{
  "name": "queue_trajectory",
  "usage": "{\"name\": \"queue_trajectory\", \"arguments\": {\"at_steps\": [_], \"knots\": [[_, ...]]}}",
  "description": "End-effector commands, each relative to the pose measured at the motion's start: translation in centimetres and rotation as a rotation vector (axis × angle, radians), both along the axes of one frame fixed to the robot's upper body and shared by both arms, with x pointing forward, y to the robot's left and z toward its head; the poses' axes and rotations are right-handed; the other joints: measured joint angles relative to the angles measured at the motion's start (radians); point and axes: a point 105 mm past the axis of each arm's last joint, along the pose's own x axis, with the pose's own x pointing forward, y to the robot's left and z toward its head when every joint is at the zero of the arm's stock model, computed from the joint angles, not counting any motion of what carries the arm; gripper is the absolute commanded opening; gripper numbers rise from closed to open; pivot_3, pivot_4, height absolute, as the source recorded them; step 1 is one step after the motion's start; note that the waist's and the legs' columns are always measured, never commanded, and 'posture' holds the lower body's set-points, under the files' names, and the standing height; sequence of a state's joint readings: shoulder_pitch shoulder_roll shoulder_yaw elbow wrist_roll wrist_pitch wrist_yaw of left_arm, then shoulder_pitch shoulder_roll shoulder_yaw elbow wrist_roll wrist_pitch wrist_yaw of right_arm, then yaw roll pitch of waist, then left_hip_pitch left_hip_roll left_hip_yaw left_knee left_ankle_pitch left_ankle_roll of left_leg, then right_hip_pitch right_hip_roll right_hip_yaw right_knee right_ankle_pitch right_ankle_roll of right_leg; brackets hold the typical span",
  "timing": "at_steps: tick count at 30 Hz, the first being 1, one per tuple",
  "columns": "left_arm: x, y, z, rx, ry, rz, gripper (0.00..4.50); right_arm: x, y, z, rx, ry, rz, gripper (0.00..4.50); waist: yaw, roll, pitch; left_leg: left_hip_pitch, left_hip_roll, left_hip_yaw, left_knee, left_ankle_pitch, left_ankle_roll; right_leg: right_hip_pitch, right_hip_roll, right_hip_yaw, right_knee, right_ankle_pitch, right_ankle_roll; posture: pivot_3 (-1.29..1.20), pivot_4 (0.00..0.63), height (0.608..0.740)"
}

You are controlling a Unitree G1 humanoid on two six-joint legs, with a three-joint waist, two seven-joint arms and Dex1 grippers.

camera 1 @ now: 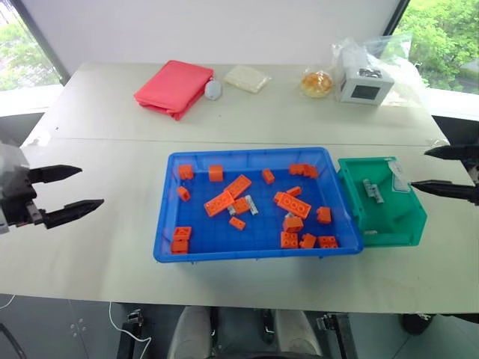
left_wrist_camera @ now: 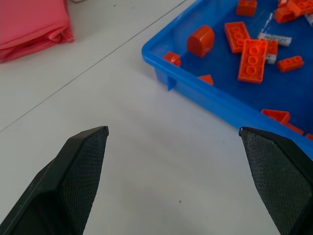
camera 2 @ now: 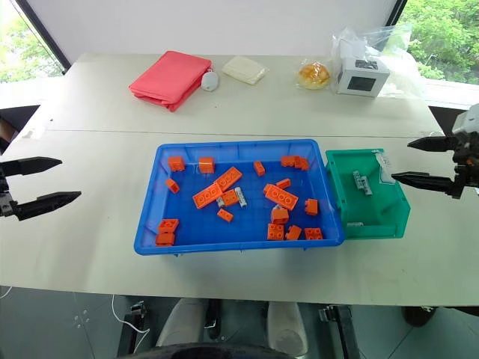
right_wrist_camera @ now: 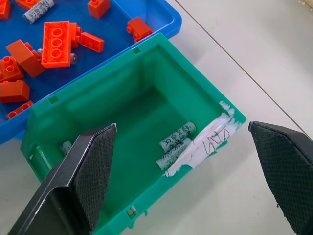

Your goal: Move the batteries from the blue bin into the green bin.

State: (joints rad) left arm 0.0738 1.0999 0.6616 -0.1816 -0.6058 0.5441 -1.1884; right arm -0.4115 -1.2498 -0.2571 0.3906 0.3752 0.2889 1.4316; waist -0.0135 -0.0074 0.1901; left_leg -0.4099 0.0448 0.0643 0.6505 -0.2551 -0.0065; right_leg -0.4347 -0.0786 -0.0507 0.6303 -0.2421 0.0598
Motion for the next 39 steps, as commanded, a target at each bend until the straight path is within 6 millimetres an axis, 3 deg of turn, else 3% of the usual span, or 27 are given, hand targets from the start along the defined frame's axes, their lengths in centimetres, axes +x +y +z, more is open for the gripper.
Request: {"name": "queue_trajectory", "arguments": {"at_steps": [1, 14, 18, 20, 24, 27, 29, 33, 36, 39], "knots": [[-0.2, -0.1, 1.1, 0.017, -0.052, 0.004, 4.5, 0.3, 0.1, 0.8, 0.0, -0.042, 0.011, 4.45, 0.0, 0.0, 0.0, 0.0, 0.0, 0.0, 0.0, 0.0, 0.0, 0.0, 0.0, 0.0, 0.0, 0.0, 0.0, 0.0, 0.15, 0.734], [0.4, -0.1, 0.9, 0.008, -0.046, 0.037, 4.5, 0.7, -0.5, 0.9, 0.004, -0.056, -0.03, 4.45, 0.0, 0.0, 0.0, 0.0, -0.001, 0.001, 0.001, 0.0, 0.0, 0.0, 0.001, 0.001, 0.001, 0.002, 0.003, 0.0, 0.15, 0.734], [0.6, -1.3, 1.8, -0.004, -0.054, -0.024, 4.5, 1.3, 0.3, 1.2, 0.006, -0.074, 0.002, 4.45, 0.0, 0.0, 0.0, 0.0, -0.002, 0.001, 0.002, 0.0, 0.0, 0.0, 0.001, 0.001, 0.002, 0.002, 0.003, 0.0, 0.15, 0.734], [0.5, -2.7, 2.7, -0.028, -0.051, -0.091, 4.5, 2.0, 1.6, 1.9, -0.012, -0.089, 0.06, 4.45, -0.004, 0.0, 0.0, 0.001, -0.002, 0.001, 0.003, 0.0, 0.0, 0.0, 0.001, 0.001, 0.002, 0.002, 0.003, 0.0, 0.15, 0.734], [-0.1, -5.4, 3.3, -0.067, -0.002, -0.216, 4.5, 3.7, 5.6, 3.7, -0.023, -0.116, 0.207, 4.45, -0.009, 0.0, 0.0, 0.002, -0.002, 0.004, 0.003, 0.0, 0.0, 0.0, 0.002, 0.004, 0.004, 0.002, 0.003, 0.0, 0.15, 0.734], [-1.0, -8.4, 2.2, -0.059, 0.061, -0.358, 4.5, 5.0, 12.4, 4.6, -0.033, -0.121, 0.451, 4.45, -0.016, 0.0, 0.0, 0.003, -0.001, 0.006, 0.003, 0.0, 0.0, -0.001, 0.004, 0.007, 0.006, 0.003, 0.003, 0.0, 0.15, 0.734], [-1.5, -9.2, 1.6, -0.041, 0.091, -0.409, 4.5, 5.2, 15.0, 4.6, -0.036, -0.114, 0.54, 4.45, -0.02, -0.001, 0.001, 0.003, 0.002, 0.006, 0.003, 0.001, -0.001, -0.002, 0.007, 0.008, 0.006, 0.004, 0.003, 0.0, 0.15, 0.734], [-1.6, -9.6, 0.2, 0.028, 0.119, -0.454, 4.5, 4.8, 22.7, 2.8, -0.047, -0.073, 0.795, 4.45, -0.009, -0.001, 0.001, 0.001, 0.003, 0.006, 0.003, 0.001, -0.002, -0.007, 0.01, 0.01, 0.012, 0.004, 0.003, 0.0, 0.15, 0.734], [-1.9, -9.7, -0.5, 0.043, 0.143, -0.477, 4.5, 4.5, 26.3, 1.5, -0.07, -0.044, 0.89, 4.45, -0.006, -0.002, 0.001, 0.002, 0.005, 0.009, 0.004, 0.002, -0.003, -0.01, 0.013, 0.014, 0.017, 0.004, 0.002, 0.0, 0.15, 0.734], [-2.0, -9.4, -1.1, 0.07, 0.154, -0.478, 4.5, 4.2, 30.6, -1.1, -0.131, -0.018, 0.989, 4.45, -0.001, -0.002, 0.001, 0.001, 0.006, 0.008, 0.005, 0.002, -0.004, -0.01, 0.014, 0.014, 0.017, 0.005, 0.0, 0.0, 0.15, 0.734]]}}
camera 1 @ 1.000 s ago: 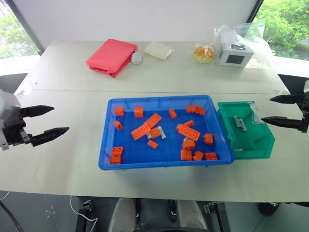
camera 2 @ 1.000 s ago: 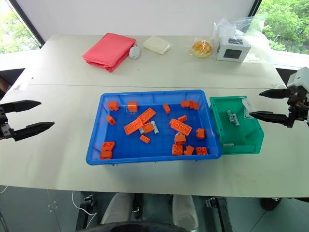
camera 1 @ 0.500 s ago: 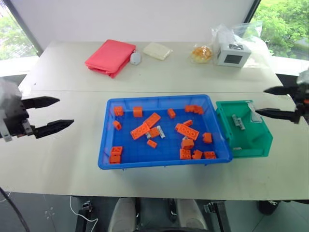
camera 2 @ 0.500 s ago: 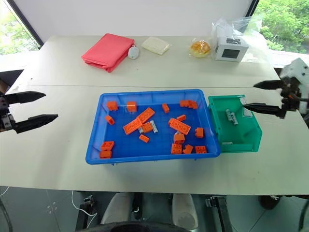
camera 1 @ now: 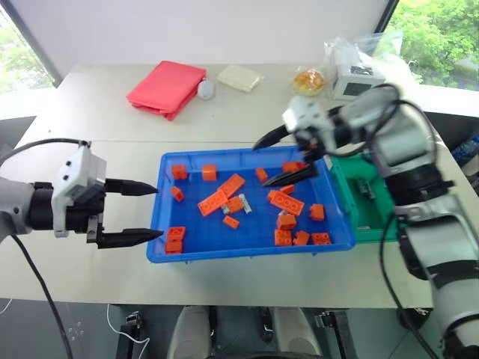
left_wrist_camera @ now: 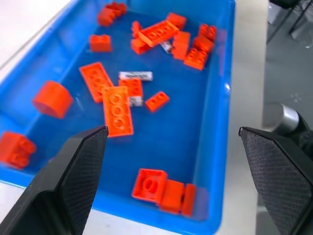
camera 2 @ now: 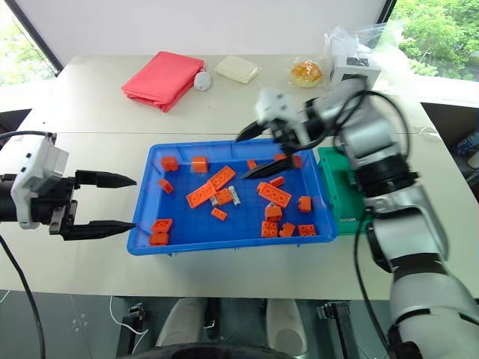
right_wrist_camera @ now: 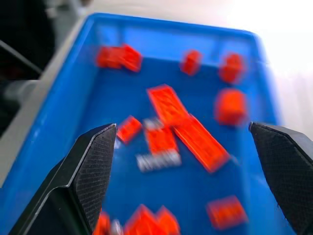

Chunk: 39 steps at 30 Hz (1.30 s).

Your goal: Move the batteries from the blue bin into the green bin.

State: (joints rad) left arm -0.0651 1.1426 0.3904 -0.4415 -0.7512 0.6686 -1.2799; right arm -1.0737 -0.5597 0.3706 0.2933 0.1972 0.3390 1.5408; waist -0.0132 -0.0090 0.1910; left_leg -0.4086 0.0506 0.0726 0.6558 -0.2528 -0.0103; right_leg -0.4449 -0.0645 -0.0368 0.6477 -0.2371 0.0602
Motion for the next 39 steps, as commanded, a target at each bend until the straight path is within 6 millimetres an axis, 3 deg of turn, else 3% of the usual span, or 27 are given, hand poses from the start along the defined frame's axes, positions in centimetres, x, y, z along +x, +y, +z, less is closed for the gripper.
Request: {"name": "queue_trajectory", "arguments": {"at_steps": [1, 5, 9, 22, 25, 30, 33, 39], "knots": [[-0.1, 0.3, 0.0, 0.051, -0.033, -0.008, 4.5, -0.4, 3.9, -0.8, -0.056, -0.07, 0.096, 4.45, -0.003, 0.0, 0.0, 0.0, 0.0, 0.0, 0.001, 0.0, 0.0, 0.0, 0.0, 0.0, 0.0, 0.0, 0.0, 0.0, 0.15, 0.734], [-0.1, 0.5, -0.1, 0.041, -0.036, 0.017, 4.5, -0.4, 6.7, -3.8, -0.124, -0.069, 0.139, 4.45, -0.002, -0.001, 0.0, -0.001, 0.001, 0.001, 0.007, 0.0, 0.0, 0.002, 0.0, 0.0, 0.0, 0.001, -0.002, 0.0, 0.15, 0.734], [-0.2, 0.4, 0.1, 0.028, -0.05, 0.036, 4.5, 0.2, 8.1, -5.7, -0.171, -0.066, 0.141, 4.45, -0.003, -0.002, -0.001, -0.001, 0.001, 0.001, 0.009, 0.0, 0.0, 0.003, 0.0, 0.001, 0.0, 0.001, -0.003, 0.0, 0.15, 0.734], [-0.3, 0.2, 0.2, 0.014, -0.079, 0.073, 4.5, 2.5, 8.9, -7.9, -0.248, -0.018, 0.057, 4.45, -0.01, -0.002, -0.001, -0.001, 0.002, 0.001, 0.008, 0.0, 0.0, 0.001, 0.001, 0.002, 0.002, 0.002, -0.003, 0.0, 0.15, 0.734], [0.0, 0.2, 0.4, 0.013, -0.091, 0.079, 4.5, 2.4, 8.9, -8.3, -0.26, -0.01, 0.069, 3.59, -0.008, -0.002, -0.001, -0.001, 0.002, 0.001, 0.008, 0.0, 0.0, 0.001, 0.001, 0.002, 0.002, 0.002, -0.003, 0.0, 0.15, 0.734], [0.4, 0.2, 0.6, 0.011, -0.105, 0.085, 4.5, 2.0, 9.6, -7.5, -0.226, 0.01, 0.096, 1.23, -0.009, -0.002, -0.001, -0.001, 0.002, 0.001, 0.007, 0.0, 0.0, 0.001, 0.001, 0.002, 0.002, 0.002, -0.003, 0.0, 0.15, 0.734], [0.6, 0.1, 0.6, 0.008, -0.109, 0.084, 4.5, 1.7, 10.4, -6.7, -0.193, 0.008, 0.109, 1.23, -0.009, -0.002, -0.001, -0.001, 0.002, 0.001, 0.007, 0.0, 0.0, 0.001, 0.001, 0.002, 0.002, 0.002, -0.003, 0.0, 0.15, 0.734], [0.7, -0.3, 0.8, -0.004, -0.112, 0.071, 4.5, 0.2, 14.0, -6.2, -0.112, -0.02, 0.143, 1.23, -0.021, -0.002, -0.001, -0.001, 0.003, 0.001, 0.007, 0.0, 0.0, 0.001, 0.002, 0.002, 0.002, 0.002, -0.003, 0.0, 0.15, 0.734]]}}
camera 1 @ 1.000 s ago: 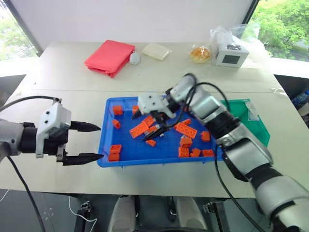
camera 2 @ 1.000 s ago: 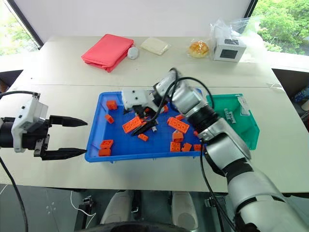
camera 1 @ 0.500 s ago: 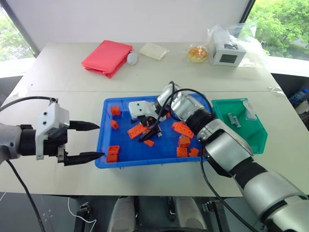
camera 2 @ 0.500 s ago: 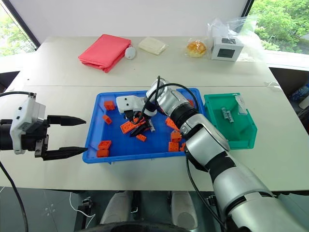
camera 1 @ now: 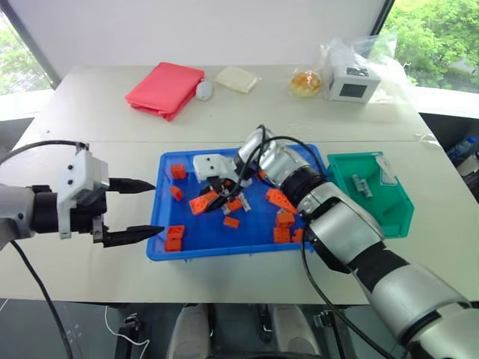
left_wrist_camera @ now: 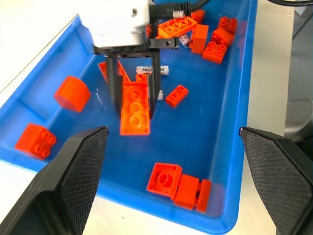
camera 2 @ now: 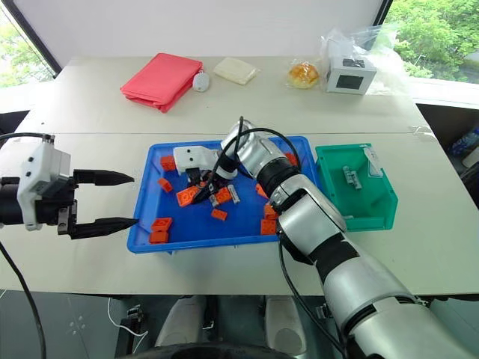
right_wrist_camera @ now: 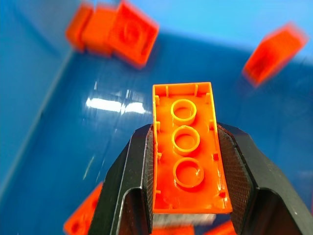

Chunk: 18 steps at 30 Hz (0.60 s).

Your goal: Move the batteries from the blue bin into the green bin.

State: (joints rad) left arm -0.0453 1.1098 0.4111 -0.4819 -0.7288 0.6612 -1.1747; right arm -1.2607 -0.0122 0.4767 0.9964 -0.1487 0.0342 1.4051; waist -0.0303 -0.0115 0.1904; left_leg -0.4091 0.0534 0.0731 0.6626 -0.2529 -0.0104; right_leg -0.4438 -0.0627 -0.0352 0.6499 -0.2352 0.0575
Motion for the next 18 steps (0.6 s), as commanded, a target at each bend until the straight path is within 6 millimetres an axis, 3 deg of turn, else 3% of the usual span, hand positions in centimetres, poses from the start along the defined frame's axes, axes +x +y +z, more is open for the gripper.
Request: {"name": "queue_trajectory", "arguments": {"at_steps": [1, 3, 6, 9, 14, 18], "knots": [[0.1, -0.3, 0.8, -0.006, -0.039, -0.014, 4.5, -1.0, 2.8, 1.4, 0.073, -0.064, 0.039, 1.23, -0.007, 0.0, 0.0, 0.0, 0.0, 0.0, 0.0, 0.0, 0.0, 0.0, 0.0, 0.0, 0.0, 0.0, 0.0, 0.0, 0.15, 0.734], [0.2, -0.4, 0.8, -0.006, -0.043, -0.017, 4.5, -1.4, 3.6, 0.9, 0.075, -0.058, 0.029, 1.23, -0.012, 0.0, 0.0, 0.0, 0.0, 0.0, 0.0, 0.0, 0.0, 0.0, 0.0, 0.0, 0.0, 0.0, 0.0, 0.0, 0.15, 0.734], [0.3, -0.4, 0.8, -0.005, -0.045, -0.018, 4.5, -1.8, 3.8, 0.8, 0.079, -0.052, 0.04, 2.7, -0.011, -0.001, 0.0, 0.0, 0.0, 0.0, 0.0, 0.0, 0.0, 0.0, -0.001, 0.0, 0.0, 0.0, 0.0, 0.0, 0.15, 0.734], [0.4, -0.4, 0.8, -0.004, -0.046, -0.02, 4.5, -1.4, 2.6, 1.4, 0.07, -0.079, 0.059, 4.15, -0.011, -0.001, 0.0, 0.0, -0.001, 0.0, 0.0, 0.0, 0.0, 0.0, -0.001, 0.0, 0.0, 0.0, 0.0, 0.0, 0.15, 0.734], [0.6, -0.4, 0.8, -0.001, -0.05, -0.024, 4.5, -0.3, -0.9, 1.4, 0.009, -0.125, 0.09, 4.15, -0.011, -0.001, 0.0, 0.0, -0.001, 0.0, 0.0, 0.0, 0.0, 0.0, -0.001, 0.0, 0.0, 0.0, 0.0, 0.0, 0.15, 0.734], [0.8, -0.5, 0.9, -0.001, -0.058, -0.027, 4.5, 0.2, -2.7, 0.2, -0.028, -0.157, 0.095, 4.15, -0.015, -0.001, 0.0, 0.0, 0.0, 0.0, 0.0, 0.0, 0.0, 0.0, 0.0, 0.0, 0.0, 0.0, 0.0, 0.0, 0.15, 0.734]]}}
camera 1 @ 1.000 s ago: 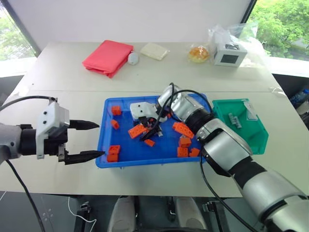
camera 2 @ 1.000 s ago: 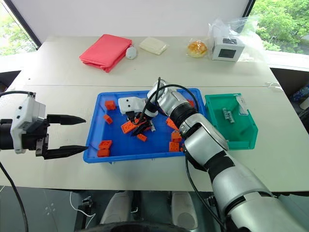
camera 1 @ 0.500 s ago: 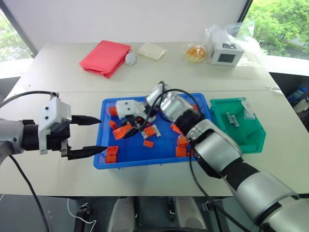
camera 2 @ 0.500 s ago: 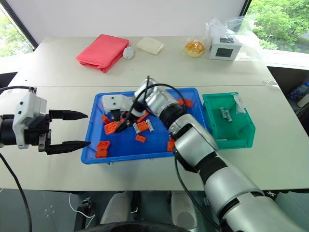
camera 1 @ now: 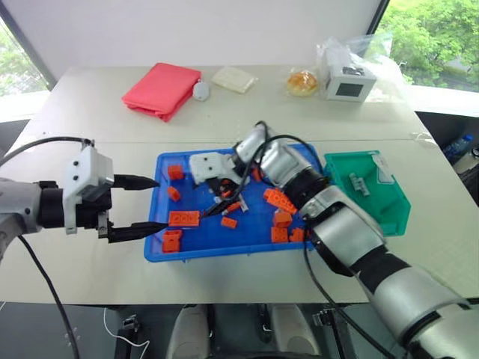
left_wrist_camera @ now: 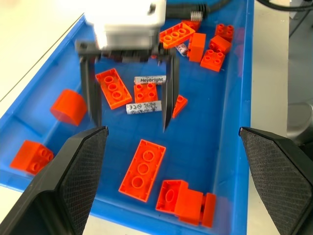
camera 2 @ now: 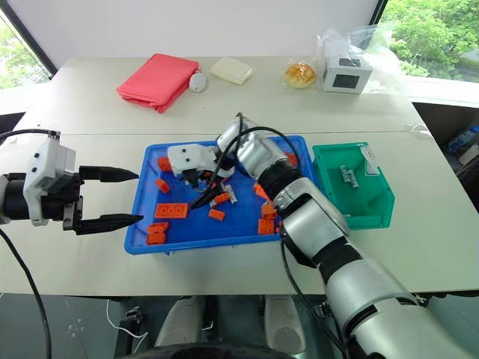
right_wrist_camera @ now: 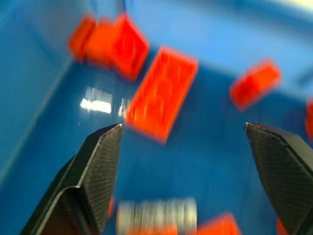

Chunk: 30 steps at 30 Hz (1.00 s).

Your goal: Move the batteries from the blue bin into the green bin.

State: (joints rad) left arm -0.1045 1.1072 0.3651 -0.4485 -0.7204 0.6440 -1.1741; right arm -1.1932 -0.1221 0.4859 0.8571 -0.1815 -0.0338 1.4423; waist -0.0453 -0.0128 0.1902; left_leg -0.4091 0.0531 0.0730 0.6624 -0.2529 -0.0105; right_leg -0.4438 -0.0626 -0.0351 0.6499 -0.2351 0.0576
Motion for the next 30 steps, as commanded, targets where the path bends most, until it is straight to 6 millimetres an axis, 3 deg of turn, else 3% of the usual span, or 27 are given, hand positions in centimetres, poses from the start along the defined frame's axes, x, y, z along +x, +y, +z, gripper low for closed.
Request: {"name": "queue_trajectory", "arguments": {"at_steps": [1, 12, 20, 26, 30], "knots": [[0.2, -0.2, 0.7, 0.007, -0.042, -0.013, 4.5, -0.3, -0.2, -0.3, -0.008, -0.059, 0.055, 4.15, -0.001, 0.0, 0.0, 0.0, 0.0, 0.0, 0.0, 0.0, 0.0, 0.0, 0.0, 0.0, 0.0, 0.0, 0.0, 0.0, 0.15, 0.734], [0.5, -0.1, 1.2, 0.016, -0.06, -0.008, 4.5, 0.2, -2.3, -2.9, -0.032, -0.09, 0.039, 4.15, 0.006, 0.0, 0.0, 0.0, 0.0, 0.0, 0.0, 0.0, 0.0, 0.001, 0.0, 0.0, 0.0, 0.0, 0.0, 0.0, 0.15, 0.734], [0.8, -0.1, 1.2, 0.032, -0.065, -0.019, 4.5, 0.9, -3.6, -3.2, -0.055, -0.067, -0.006, 4.15, 0.002, -0.001, 0.0, 0.002, 0.0, 0.001, 0.0, 0.0, 0.0, 0.001, 0.0, 0.001, 0.001, 0.0, 0.0, 0.0, 0.15, 0.734], [1.0, -0.2, 1.3, 0.033, -0.072, -0.026, 4.5, 0.7, -3.5, -3.2, -0.05, -0.02, -0.015, 4.15, 0.003, -0.001, 0.0, 0.002, 0.0, 0.001, 0.0, 0.0, 0.0, 0.001, 0.0, 0.001, 0.001, 0.0, 0.0, 0.0, 0.15, 0.734], [1.2, -0.3, 1.3, 0.033, -0.075, -0.029, 4.5, 0.5, -3.4, -3.3, -0.048, 0.017, -0.014, 2.96, 0.003, -0.001, 0.0, 0.002, 0.0, 0.001, 0.0, 0.0, 0.0, 0.001, 0.0, 0.001, 0.001, 0.0, 0.0, 0.0, 0.15, 0.734]]}}
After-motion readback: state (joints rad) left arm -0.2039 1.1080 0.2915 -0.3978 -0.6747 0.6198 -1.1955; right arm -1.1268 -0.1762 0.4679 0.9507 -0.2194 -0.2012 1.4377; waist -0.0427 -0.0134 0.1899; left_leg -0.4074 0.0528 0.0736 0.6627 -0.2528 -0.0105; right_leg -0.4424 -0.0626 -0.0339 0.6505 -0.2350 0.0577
